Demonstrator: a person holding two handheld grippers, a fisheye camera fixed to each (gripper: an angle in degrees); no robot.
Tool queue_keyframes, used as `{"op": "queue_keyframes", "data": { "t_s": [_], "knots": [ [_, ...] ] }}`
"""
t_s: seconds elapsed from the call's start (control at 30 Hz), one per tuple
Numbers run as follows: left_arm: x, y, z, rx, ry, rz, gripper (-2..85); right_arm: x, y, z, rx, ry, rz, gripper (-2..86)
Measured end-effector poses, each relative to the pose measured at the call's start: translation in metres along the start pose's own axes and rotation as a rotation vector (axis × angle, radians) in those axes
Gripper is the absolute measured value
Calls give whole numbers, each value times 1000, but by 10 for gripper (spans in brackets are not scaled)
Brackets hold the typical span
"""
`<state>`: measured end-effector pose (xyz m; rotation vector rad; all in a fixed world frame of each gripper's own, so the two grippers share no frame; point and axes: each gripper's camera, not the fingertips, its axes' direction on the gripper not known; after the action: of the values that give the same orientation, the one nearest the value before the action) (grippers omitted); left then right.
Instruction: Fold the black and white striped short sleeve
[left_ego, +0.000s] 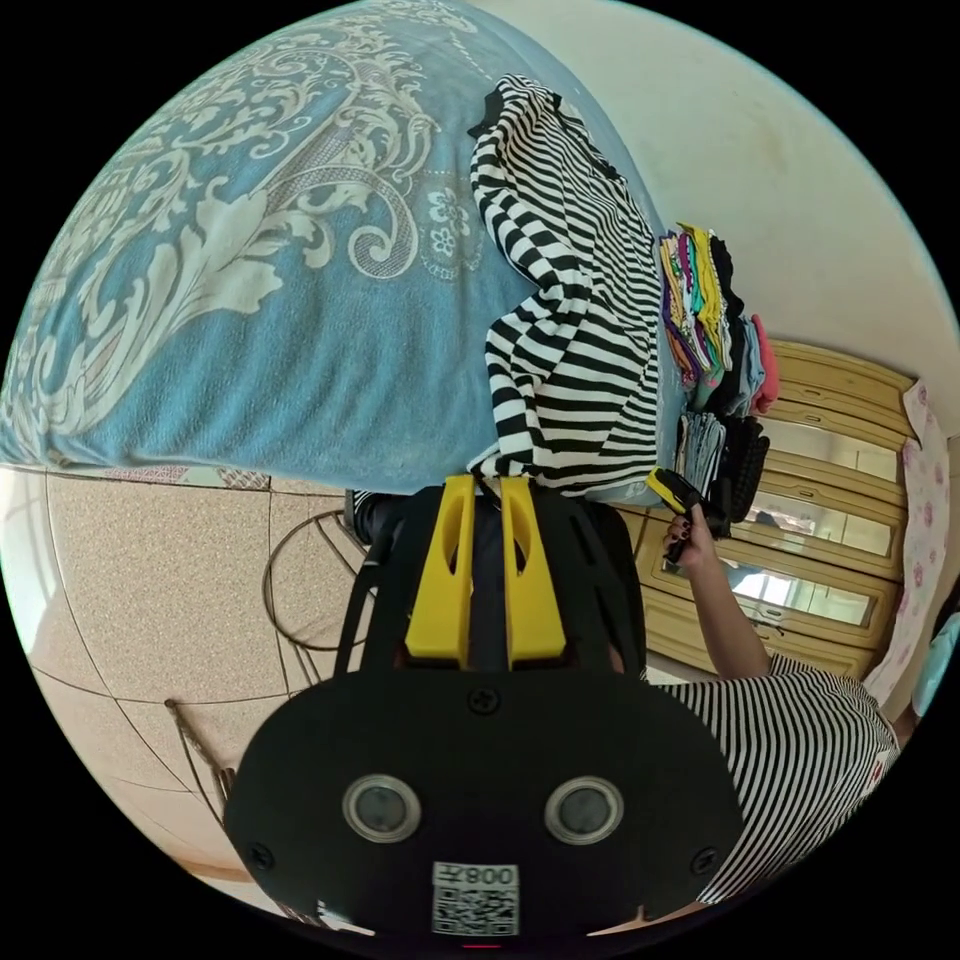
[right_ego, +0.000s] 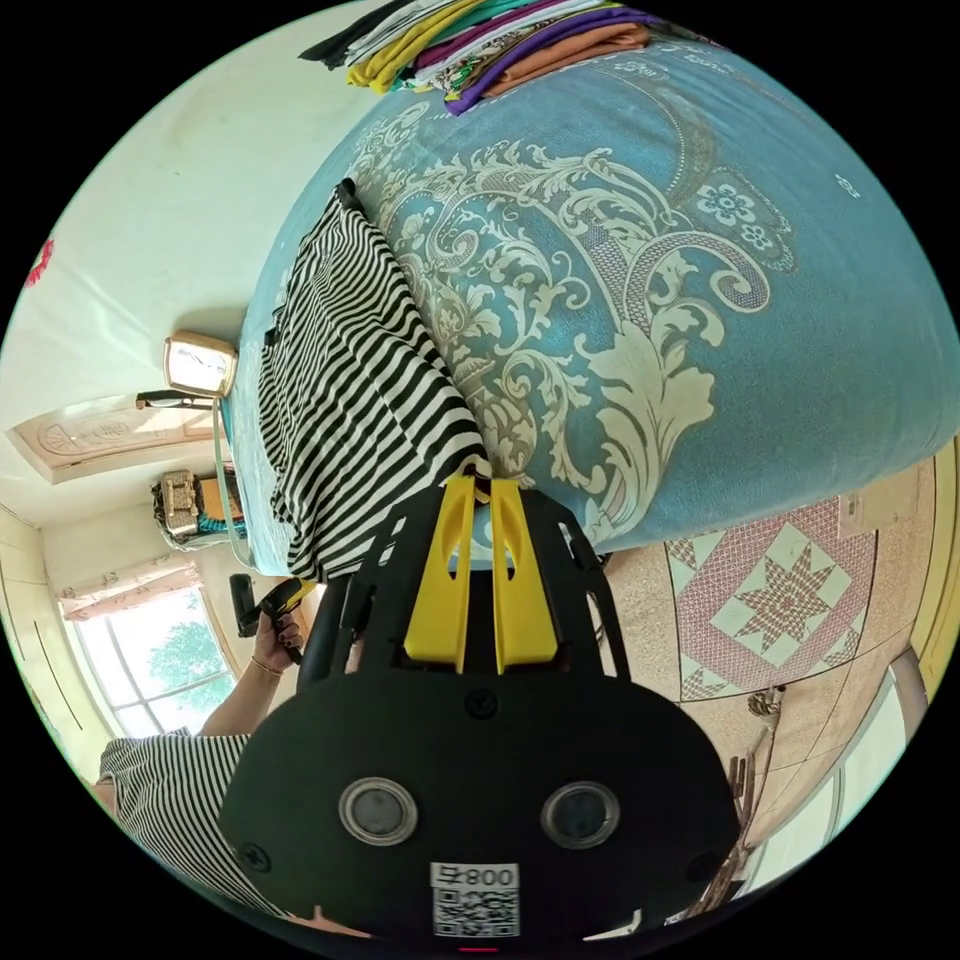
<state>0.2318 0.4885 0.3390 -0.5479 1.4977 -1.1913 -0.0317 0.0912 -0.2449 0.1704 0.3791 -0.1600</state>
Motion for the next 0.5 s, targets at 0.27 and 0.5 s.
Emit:
{"op": "queue_keyframes", "data": {
  "t_s": [0.27, 0.5],
  "knots": [
    [-7, 48, -31, 82, 71, 29, 29, 19, 17, -12, 14, -129, -8, 10],
    [-11, 64, -27, 50, -23, 25, 42, 24, 31, -28, 31, -190, -27, 11]
  ]
}}
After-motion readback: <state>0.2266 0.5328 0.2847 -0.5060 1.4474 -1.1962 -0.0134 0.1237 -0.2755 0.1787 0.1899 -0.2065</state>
